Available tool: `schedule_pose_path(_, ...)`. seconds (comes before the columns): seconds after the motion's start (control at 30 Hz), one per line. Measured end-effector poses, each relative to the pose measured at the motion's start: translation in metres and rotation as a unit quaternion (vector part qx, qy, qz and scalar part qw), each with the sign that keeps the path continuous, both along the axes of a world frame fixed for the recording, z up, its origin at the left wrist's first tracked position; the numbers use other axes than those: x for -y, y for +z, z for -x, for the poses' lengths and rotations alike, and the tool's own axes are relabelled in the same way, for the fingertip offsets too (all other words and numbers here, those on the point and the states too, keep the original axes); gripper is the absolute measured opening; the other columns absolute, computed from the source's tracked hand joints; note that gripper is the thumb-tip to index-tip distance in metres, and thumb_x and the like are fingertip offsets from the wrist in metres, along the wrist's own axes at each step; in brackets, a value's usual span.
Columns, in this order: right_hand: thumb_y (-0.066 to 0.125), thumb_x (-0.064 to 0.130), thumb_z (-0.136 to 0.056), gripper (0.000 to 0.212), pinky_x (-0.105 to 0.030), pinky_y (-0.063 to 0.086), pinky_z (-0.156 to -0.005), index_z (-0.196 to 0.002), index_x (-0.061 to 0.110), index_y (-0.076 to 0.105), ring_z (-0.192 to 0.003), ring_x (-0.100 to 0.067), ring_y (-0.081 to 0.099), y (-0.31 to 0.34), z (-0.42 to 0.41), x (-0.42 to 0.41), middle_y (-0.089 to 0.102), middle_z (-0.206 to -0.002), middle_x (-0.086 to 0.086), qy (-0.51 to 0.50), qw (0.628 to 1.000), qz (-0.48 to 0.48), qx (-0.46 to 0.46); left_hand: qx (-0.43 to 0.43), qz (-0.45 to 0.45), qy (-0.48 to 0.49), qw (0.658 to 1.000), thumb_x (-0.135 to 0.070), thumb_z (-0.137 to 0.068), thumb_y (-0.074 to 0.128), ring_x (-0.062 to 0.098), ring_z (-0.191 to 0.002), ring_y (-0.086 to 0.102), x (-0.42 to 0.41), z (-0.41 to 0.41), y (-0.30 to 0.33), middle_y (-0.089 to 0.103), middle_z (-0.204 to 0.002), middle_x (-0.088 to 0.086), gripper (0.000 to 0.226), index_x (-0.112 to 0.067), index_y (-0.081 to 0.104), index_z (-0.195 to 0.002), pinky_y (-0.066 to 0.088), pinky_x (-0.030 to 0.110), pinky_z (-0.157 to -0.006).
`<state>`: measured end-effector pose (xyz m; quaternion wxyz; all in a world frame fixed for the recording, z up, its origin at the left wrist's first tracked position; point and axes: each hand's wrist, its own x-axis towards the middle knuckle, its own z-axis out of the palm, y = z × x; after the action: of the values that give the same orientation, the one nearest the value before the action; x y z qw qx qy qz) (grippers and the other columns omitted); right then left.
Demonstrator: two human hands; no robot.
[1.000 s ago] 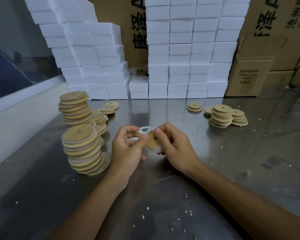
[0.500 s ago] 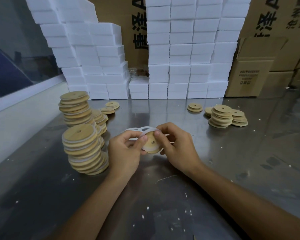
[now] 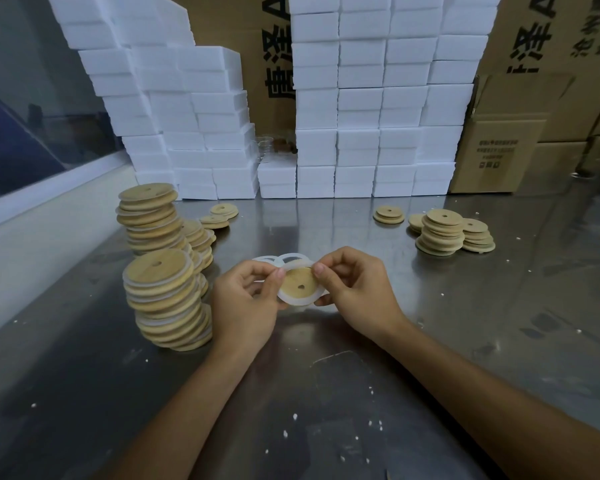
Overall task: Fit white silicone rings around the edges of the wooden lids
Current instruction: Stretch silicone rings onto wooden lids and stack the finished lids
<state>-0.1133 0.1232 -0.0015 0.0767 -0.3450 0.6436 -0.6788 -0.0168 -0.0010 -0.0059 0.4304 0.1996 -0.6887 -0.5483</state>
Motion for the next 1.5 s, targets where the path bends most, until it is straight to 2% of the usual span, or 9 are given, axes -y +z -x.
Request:
schedule_pose_path(0.2,0.065,0.002,-0.092,0.013,-0.033,0.061,-0.060,-0.080,0.005,0.062,-0.076,-0.024,0.074,0.0013,0.0003,-0.0015,0.073,-0.084,-0.020,0.008,0.999,-0.032,0.017,0.028,0.007,0.012,0.999,-0.002,-0.084,0.072,0.015,-0.073,0.073,0.0055,0.0002,-0.0045,0.074,-0.077,-0.001,0.024,-0.020,0.065,-0.070,0.061,0.046,-0.070)
schedule_pose_path(0.33,0.067,0.001,-0.090,0.019,-0.041,0.062,-0.070,-0.073,0.008,0.061,-0.083,-0.026,0.074,0.0020,0.0017,-0.0030,0.075,-0.091,-0.019,0.006,0.999,-0.047,0.002,0.025,0.001,0.004,1.000,0.000,-0.084,0.071,0.014,-0.076,0.073,0.0065,-0.0012,-0.0046,0.074,-0.075,-0.005,0.026,-0.021,0.066,-0.070,0.060,0.043,-0.078)
schedule_pose_path(0.5,0.068,0.004,-0.090,0.013,-0.041,0.063,-0.068,-0.078,0.004,0.063,-0.078,-0.022,0.074,0.0011,0.0022,-0.0032,0.075,-0.086,-0.013,-0.009,0.999,-0.050,-0.013,0.019,-0.002,0.000,1.000,0.000,-0.085,0.069,0.019,-0.077,0.073,0.0050,-0.0009,-0.0038,0.074,-0.077,0.002,0.024,-0.019,0.066,-0.070,0.060,0.053,-0.076)
schedule_pose_path(1.03,0.067,0.006,-0.092,0.011,-0.038,0.062,-0.067,-0.081,0.007,0.064,-0.080,-0.025,0.074,0.0019,0.0021,-0.0027,0.074,-0.086,-0.018,-0.004,0.998,-0.060,-0.002,0.033,0.036,0.018,0.999,-0.001,-0.086,0.069,0.011,-0.071,0.073,0.0060,0.0002,-0.0073,0.072,-0.071,-0.004,0.023,-0.019,0.062,-0.073,0.061,0.049,-0.069)
schedule_pose_path(1.13,0.067,0.005,-0.092,0.011,-0.033,0.062,-0.064,-0.081,0.005,0.063,-0.078,-0.023,0.073,0.0025,0.0012,-0.0021,0.074,-0.086,-0.020,-0.008,0.999,-0.050,0.009,0.026,0.033,0.013,0.999,-0.005,-0.088,0.068,0.019,-0.075,0.074,0.0057,0.0007,-0.0078,0.073,-0.078,0.003,0.020,-0.019,0.061,-0.075,0.060,0.053,-0.069)
schedule_pose_path(1.23,0.068,0.006,-0.091,0.010,-0.041,0.062,-0.072,-0.082,0.005,0.064,-0.082,-0.028,0.073,0.0015,0.0020,-0.0016,0.074,-0.086,-0.019,-0.015,0.998,-0.059,-0.011,0.022,0.056,0.016,0.998,-0.008,-0.090,0.066,0.022,-0.076,0.073,0.0055,0.0007,-0.0073,0.072,-0.079,0.005,0.019,-0.020,0.059,-0.076,0.059,0.054,-0.068)
schedule_pose_path(1.33,0.069,0.007,-0.090,0.009,-0.046,0.060,-0.078,-0.083,0.005,0.066,-0.082,-0.027,0.073,0.0007,0.0027,-0.0021,0.074,-0.085,-0.016,-0.019,0.997,-0.068,-0.031,0.037,0.093,0.019,0.995,-0.008,-0.089,0.065,0.018,-0.072,0.072,0.0040,-0.0002,-0.0061,0.070,-0.076,-0.001,0.023,-0.023,0.057,-0.073,0.060,0.048,-0.066)
schedule_pose_path(1.43,0.070,0.009,-0.090,0.010,-0.046,0.060,-0.076,-0.081,0.009,0.066,-0.079,-0.025,0.073,0.0003,0.0029,-0.0028,0.074,-0.083,-0.014,-0.023,0.997,-0.068,-0.043,0.034,0.142,0.021,0.989,-0.004,-0.088,0.065,0.010,-0.071,0.070,0.0017,-0.0021,-0.0036,0.068,-0.076,-0.007,0.030,-0.028,0.056,-0.073,0.056,0.026,-0.065)
schedule_pose_path(1.5,0.070,0.009,-0.090,0.010,-0.044,0.061,-0.076,-0.081,0.011,0.066,-0.079,-0.023,0.073,-0.0001,0.0034,-0.0027,0.074,-0.083,-0.013,-0.022,0.996,-0.067,-0.047,0.032,0.163,0.017,0.986,0.000,-0.087,0.063,0.012,-0.074,0.070,0.0013,-0.0025,-0.0022,0.068,-0.079,-0.007,0.033,-0.030,0.056,-0.075,0.055,0.022,-0.066)
